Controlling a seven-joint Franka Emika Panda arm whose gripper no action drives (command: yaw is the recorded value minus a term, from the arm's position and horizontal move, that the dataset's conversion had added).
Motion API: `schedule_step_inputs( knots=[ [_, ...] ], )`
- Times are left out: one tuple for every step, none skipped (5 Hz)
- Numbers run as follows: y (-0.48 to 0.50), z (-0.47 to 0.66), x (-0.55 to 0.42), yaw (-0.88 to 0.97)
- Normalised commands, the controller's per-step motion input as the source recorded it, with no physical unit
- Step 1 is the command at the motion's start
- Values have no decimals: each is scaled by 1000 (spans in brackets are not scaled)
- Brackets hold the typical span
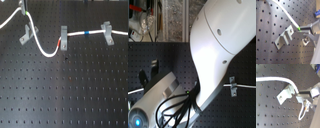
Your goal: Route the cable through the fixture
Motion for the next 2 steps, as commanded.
schedule_step_inputs(
  knots=[
    [-201, 326, -108, 351],
    [-178, 263, -122, 257]
  ],
)
